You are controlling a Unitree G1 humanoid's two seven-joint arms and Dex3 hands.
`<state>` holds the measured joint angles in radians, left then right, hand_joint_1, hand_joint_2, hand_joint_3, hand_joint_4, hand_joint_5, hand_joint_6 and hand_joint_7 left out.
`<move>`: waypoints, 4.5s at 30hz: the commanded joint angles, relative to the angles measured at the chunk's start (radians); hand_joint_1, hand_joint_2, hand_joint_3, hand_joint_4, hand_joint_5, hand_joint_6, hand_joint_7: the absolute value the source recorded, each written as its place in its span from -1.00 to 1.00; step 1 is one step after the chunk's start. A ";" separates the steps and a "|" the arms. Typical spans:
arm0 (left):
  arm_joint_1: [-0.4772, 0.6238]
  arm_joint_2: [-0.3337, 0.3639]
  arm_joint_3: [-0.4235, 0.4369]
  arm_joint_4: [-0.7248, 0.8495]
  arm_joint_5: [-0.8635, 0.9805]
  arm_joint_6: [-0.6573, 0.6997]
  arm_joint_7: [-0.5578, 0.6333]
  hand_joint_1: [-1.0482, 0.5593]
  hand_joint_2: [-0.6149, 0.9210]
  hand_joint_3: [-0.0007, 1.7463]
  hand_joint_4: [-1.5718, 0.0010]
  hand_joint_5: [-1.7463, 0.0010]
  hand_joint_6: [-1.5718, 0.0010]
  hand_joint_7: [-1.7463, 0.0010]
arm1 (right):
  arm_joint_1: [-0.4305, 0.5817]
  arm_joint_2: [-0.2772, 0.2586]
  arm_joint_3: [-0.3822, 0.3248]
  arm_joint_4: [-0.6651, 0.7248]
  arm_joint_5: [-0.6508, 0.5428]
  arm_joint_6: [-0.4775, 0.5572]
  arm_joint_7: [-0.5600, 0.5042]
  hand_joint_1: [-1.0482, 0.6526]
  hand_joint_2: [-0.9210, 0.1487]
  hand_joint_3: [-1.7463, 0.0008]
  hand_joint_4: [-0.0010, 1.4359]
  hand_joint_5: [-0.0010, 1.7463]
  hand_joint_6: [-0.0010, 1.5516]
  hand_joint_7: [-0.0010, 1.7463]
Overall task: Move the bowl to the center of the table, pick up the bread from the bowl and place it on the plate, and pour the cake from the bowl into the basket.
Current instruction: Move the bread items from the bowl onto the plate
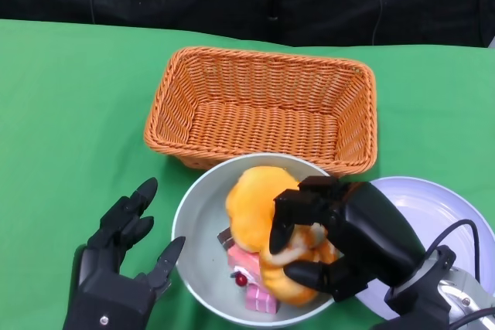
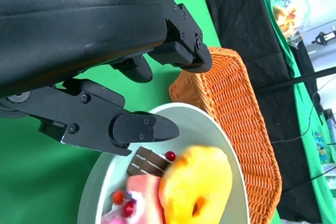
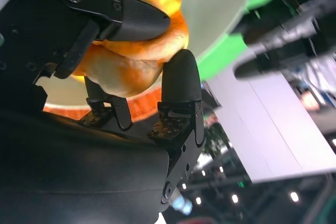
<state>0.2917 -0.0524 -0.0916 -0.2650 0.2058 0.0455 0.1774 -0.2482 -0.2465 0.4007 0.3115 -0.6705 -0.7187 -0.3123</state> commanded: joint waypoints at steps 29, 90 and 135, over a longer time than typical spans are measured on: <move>0.001 -0.004 -0.011 0.008 0.009 0.004 -0.001 -0.01 1.00 -0.68 0.86 0.06 0.42 0.97 | -0.207 0.151 -0.154 -0.111 0.225 0.060 0.139 0.06 0.58 -1.00 0.46 1.00 0.13 0.84; 0.012 0.005 -0.016 -0.023 0.011 0.037 -0.032 0.00 1.00 -0.67 0.88 0.09 0.42 0.98 | 0.061 -0.200 -0.332 -0.143 0.101 0.275 0.232 0.46 0.42 -0.60 0.32 1.00 0.17 0.62; 0.008 0.001 -0.022 -0.028 0.024 0.056 -0.025 -0.01 1.00 -0.69 0.88 0.08 0.40 0.98 | 0.124 -0.236 -0.298 -0.466 0.150 0.389 0.373 -0.59 -1.00 0.87 -0.88 -0.94 -0.83 -0.97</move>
<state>0.2968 -0.0553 -0.1156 -0.2896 0.2282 0.1084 0.1504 -0.1354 -0.4819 0.1177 -0.1448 -0.5406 -0.3312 0.0537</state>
